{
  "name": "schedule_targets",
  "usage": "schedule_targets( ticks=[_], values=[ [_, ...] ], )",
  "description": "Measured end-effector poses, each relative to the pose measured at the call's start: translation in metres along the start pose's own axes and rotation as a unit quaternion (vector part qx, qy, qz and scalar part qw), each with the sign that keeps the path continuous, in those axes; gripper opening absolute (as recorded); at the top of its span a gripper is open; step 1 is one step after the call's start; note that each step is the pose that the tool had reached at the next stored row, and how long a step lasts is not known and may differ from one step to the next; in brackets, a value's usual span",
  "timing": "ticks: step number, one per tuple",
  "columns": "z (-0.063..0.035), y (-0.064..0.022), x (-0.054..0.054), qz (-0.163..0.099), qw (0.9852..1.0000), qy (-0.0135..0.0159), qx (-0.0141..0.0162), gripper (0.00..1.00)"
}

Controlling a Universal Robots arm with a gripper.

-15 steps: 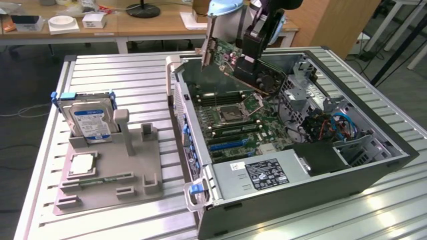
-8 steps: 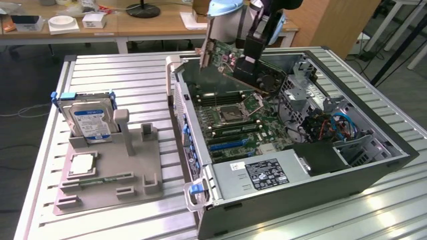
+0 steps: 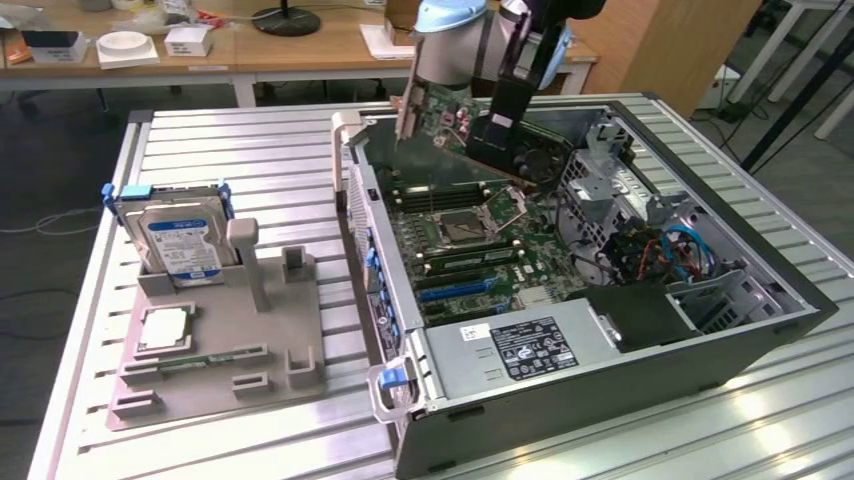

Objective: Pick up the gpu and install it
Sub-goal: 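Insert the gpu into the slot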

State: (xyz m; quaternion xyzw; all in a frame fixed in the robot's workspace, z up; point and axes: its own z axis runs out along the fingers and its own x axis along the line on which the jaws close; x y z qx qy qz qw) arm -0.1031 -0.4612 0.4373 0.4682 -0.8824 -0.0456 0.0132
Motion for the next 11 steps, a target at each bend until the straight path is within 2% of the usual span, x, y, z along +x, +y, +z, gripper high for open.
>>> schedule_targets(
  ticks=[6,11],
  values=[
    [0.0000,0.0000,0.0000,-0.032,0.9995,0.0030,-0.0006,0.26],
    [0.0001,0.0000,0.0000,-0.058,0.9983,0.0055,-0.0012,0.26]
  ],
)
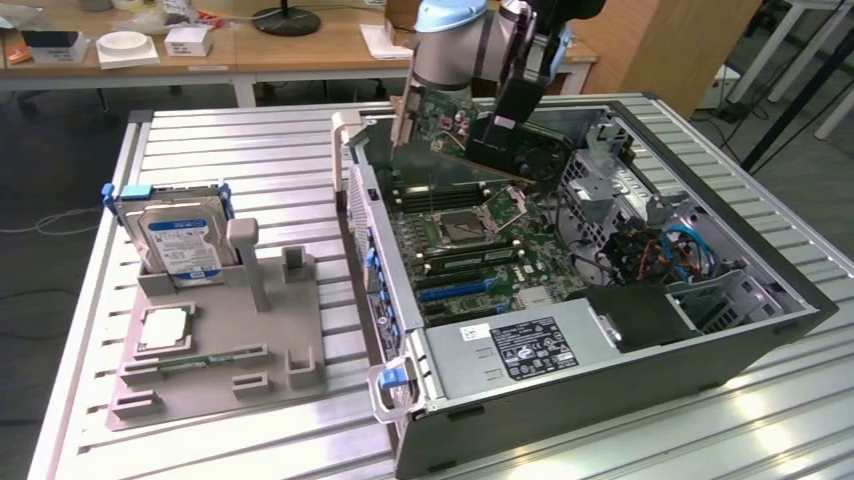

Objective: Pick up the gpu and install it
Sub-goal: 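Insert the gpu into the slot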

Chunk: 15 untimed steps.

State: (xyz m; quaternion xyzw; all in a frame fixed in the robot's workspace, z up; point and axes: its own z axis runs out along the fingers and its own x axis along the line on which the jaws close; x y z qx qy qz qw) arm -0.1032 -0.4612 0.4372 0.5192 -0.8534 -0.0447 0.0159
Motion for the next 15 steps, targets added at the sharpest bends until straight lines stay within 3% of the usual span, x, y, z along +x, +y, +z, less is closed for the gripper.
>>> schedule_targets(
  ticks=[8,15],
  values=[
    [0.0001,0.0000,0.0000,-0.042,0.9991,0.0039,-0.0008,0.26],
    [0.0001,-0.0001,0.0000,-0.083,0.9965,0.0076,-0.0017,0.26]
  ],
)
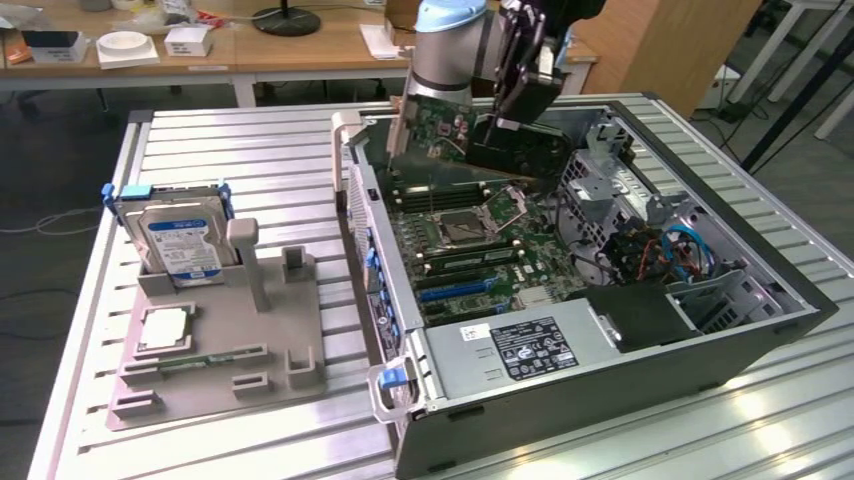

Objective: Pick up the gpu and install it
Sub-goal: 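Insert the gpu into the slot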

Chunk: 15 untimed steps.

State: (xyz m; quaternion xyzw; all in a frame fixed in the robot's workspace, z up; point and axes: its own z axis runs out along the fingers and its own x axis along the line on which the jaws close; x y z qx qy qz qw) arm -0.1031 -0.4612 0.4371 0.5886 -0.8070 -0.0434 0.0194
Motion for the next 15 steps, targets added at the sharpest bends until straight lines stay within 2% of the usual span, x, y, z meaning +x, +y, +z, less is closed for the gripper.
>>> schedule_targets(
  ticks=[5,10,13,15],
  values=[
    [0.0000,-0.0001,0.0000,-0.041,0.9991,0.0031,-0.0010,0.26],
    [0.0000,-0.0001,-0.0001,-0.050,0.9987,0.0038,-0.0012,0.26],
    [0.0006,-0.0002,-0.0001,-0.053,0.9986,0.0004,-0.0010,0.26],
    [0.0012,-0.0002,-0.0001,-0.059,0.9982,-0.0012,0.0022,0.26]
  ],
)
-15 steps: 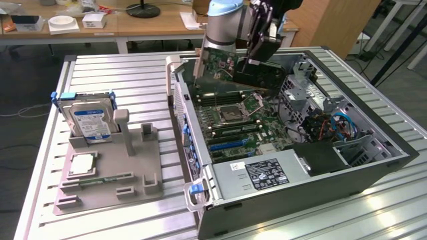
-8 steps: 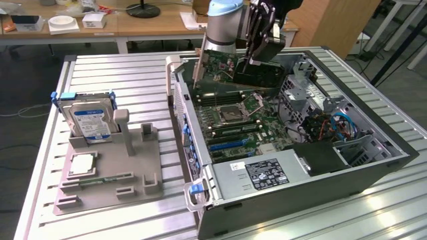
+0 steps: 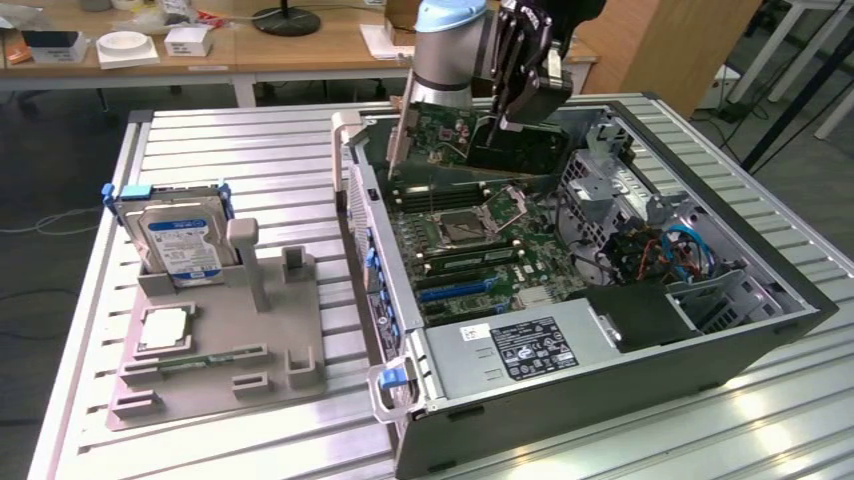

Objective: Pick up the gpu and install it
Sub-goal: 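Insert the gpu into the slot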

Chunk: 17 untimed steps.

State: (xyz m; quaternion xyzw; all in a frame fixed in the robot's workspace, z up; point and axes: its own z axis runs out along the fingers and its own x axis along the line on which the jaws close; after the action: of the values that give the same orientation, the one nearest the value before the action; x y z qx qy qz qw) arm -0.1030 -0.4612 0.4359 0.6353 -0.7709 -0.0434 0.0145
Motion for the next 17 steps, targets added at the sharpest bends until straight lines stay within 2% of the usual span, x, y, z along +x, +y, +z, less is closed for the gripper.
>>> schedule_targets(
  ticks=[1,6,9,11,14,17],
  values=[
    [0.0005,-0.0001,0.0000,-0.004,1.0000,-0.0008,0.0037,0.26],
    [0.0029,-0.0002,0.0001,-0.024,0.9996,-0.0020,0.0178,0.26],
    [0.0045,-0.0004,0.0001,-0.038,0.9990,-0.0024,0.0247,0.26],
    [0.0061,-0.0007,0.0002,-0.052,0.9983,-0.0019,0.0266,0.26],
    [0.0083,-0.0007,0.0003,-0.073,0.9969,-0.0010,0.0275,0.26],
    [0.0093,-0.0008,0.0003,-0.091,0.9953,-0.0006,0.0318,0.26]
  ],
)
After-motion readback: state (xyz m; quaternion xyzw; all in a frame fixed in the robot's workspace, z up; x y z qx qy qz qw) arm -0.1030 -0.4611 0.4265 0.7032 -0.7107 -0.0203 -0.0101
